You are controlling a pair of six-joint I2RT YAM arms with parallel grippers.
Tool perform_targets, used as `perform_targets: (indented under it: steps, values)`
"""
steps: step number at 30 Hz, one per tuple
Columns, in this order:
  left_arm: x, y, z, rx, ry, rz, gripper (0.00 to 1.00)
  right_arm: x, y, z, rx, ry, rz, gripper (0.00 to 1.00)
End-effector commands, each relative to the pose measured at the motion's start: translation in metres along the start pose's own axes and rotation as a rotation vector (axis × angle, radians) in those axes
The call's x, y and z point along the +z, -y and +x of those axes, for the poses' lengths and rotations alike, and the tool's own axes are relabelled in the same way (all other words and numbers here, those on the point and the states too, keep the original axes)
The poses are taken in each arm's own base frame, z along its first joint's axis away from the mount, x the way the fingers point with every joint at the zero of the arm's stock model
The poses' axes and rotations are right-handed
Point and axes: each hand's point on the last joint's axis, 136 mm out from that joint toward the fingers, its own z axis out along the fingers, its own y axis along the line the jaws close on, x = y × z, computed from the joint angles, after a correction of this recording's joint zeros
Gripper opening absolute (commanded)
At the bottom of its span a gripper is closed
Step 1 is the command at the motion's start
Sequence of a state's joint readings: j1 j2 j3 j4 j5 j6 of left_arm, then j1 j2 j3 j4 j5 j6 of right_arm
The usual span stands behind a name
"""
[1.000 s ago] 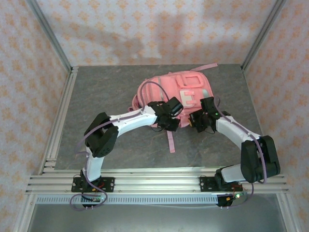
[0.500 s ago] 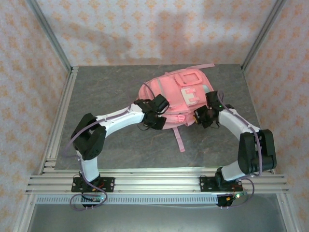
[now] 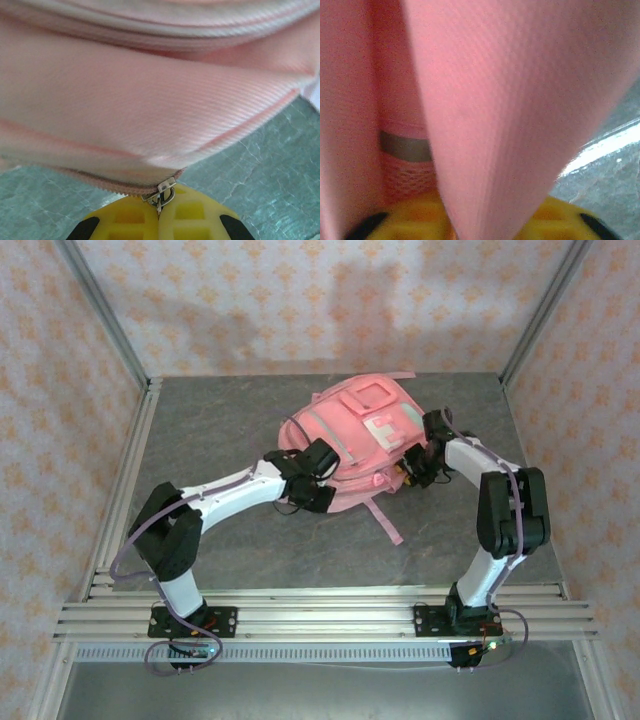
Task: Pack the student bag
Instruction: Zip the student bag at the center of the table.
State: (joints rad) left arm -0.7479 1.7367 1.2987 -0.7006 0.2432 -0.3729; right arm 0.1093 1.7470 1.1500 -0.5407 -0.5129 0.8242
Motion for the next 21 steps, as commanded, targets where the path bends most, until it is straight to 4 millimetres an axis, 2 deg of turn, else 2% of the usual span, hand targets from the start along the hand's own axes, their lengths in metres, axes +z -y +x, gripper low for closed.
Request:
perform_targets:
  steps: [1,5,10,14,16,18,21]
  values:
    - [-0.007,0.025,0.02,0.058,-0.066,0.034,0.0,-0.037,-0.015,-0.01,-0.088,0.105,-0.032,0.46]
    - [-0.009,0.042,0.015,0.046,-0.045,0.087,0.0,-0.068,0.001,0.007,-0.04,0.147,-0.045,0.55]
    - [-0.012,0.053,0.009,0.031,-0.04,0.129,0.0,-0.074,0.009,0.054,0.026,0.039,-0.164,0.56]
    - [-0.015,0.06,0.005,0.034,-0.034,0.144,0.0,-0.072,-0.008,0.098,-0.011,-0.024,-0.288,0.61]
    - [-0.015,0.061,0.004,0.033,-0.042,0.135,0.0,-0.071,-0.018,0.12,-0.071,-0.053,-0.324,0.67]
    - [-0.016,0.062,0.001,0.029,-0.037,0.14,0.0,-0.069,-0.024,0.134,-0.104,-0.073,-0.338,0.7]
    - [-0.019,0.067,-0.003,0.027,-0.026,0.158,0.0,-0.065,-0.033,0.141,-0.107,-0.081,-0.39,0.7]
